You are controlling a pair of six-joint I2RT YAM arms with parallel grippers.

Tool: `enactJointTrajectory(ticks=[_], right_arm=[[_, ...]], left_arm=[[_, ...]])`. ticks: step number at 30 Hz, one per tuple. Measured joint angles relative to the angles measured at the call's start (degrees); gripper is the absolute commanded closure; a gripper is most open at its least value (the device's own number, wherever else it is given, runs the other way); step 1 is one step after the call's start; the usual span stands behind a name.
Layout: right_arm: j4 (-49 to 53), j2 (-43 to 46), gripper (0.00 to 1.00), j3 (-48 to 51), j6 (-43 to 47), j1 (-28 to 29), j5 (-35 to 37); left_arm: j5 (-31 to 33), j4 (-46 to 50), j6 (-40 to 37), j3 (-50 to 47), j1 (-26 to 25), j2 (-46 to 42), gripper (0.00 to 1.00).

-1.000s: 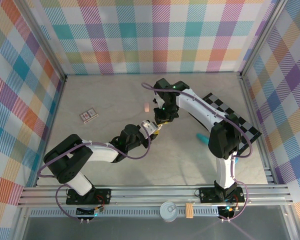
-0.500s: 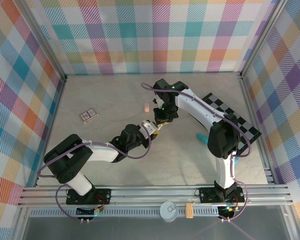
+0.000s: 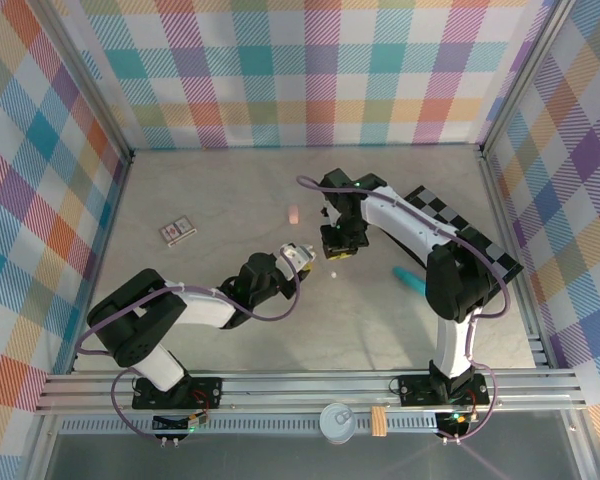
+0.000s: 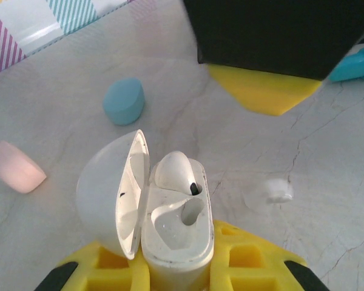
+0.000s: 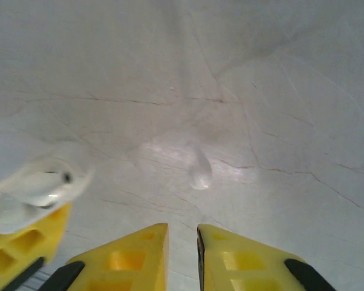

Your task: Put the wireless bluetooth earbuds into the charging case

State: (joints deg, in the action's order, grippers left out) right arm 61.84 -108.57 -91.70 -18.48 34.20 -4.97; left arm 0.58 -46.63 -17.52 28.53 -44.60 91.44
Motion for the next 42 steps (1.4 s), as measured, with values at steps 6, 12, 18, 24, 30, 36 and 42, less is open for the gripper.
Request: enactJointTrajectory(ticks=[6, 12, 18, 24, 30, 36, 42], right_arm=[[-3.28, 0.07, 0.72, 5.46, -1.11, -1.31, 0.02], [-8.33, 3.23, 0.48, 12.39, -3.69, -2.45, 0.98], [-10.08, 12.13, 0.40, 20.70, -6.38, -2.69, 3.10], [-11.69, 17.79, 0.37, 30.99, -9.70, -2.62, 0.26], [-14.29, 16.00, 0.45, 33.86, -11.72, 0.46, -4.52], [-16.33, 10.78, 0.46, 33.81, -13.33, 3.61, -8.52], [-17.42, 9.70, 0.45, 33.81, -14.36, 4.09, -9.27]], left_arm=[[0.66, 0.09, -0.11, -1.44, 0.11, -0.42, 0.94], [0.85, 0.74, -0.11, -2.60, 0.50, -2.80, 0.94], [0.83, 1.81, -0.13, -3.26, 0.55, -5.66, 0.94], [0.79, 3.10, -0.20, -3.56, 0.66, -8.24, 0.94], [0.76, 3.93, -0.57, -3.65, 0.66, -9.01, 0.94], [0.83, 5.27, -1.01, -3.67, 0.66, -10.67, 0.94], [0.92, 6.23, -1.46, -3.72, 0.66, -11.93, 0.94]])
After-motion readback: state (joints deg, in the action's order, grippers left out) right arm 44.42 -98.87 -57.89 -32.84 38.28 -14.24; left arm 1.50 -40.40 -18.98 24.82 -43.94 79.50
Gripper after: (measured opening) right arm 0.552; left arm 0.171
